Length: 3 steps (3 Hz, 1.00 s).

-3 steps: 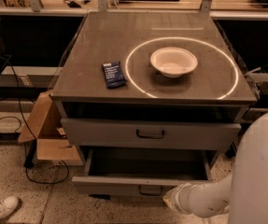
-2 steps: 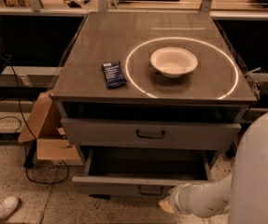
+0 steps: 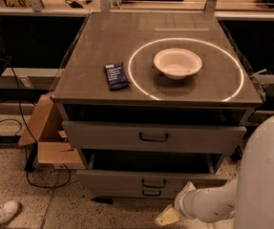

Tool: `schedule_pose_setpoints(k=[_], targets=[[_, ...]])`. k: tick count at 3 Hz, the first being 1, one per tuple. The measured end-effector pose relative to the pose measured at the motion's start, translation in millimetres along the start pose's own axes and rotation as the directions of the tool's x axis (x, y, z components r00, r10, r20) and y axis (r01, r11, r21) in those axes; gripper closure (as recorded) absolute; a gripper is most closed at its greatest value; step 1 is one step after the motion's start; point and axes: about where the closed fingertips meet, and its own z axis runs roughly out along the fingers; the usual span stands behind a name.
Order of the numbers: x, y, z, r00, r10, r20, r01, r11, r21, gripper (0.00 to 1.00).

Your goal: Close middle drawer

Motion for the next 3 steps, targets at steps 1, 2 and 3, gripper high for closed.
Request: schedule_pose_setpoints(k=[1, 2, 3], targets=[[0.0, 0.0, 0.0, 1.000, 0.000, 0.000, 0.000, 1.0000, 0.000, 0.18], [0.0, 0.0, 0.0, 1.000, 0.000, 0.000, 0.000, 1.0000, 0.000, 0.41], [0.0, 0.0, 0.0, 1.000, 0.000, 0.000, 0.000, 1.0000, 0.000, 0.64]])
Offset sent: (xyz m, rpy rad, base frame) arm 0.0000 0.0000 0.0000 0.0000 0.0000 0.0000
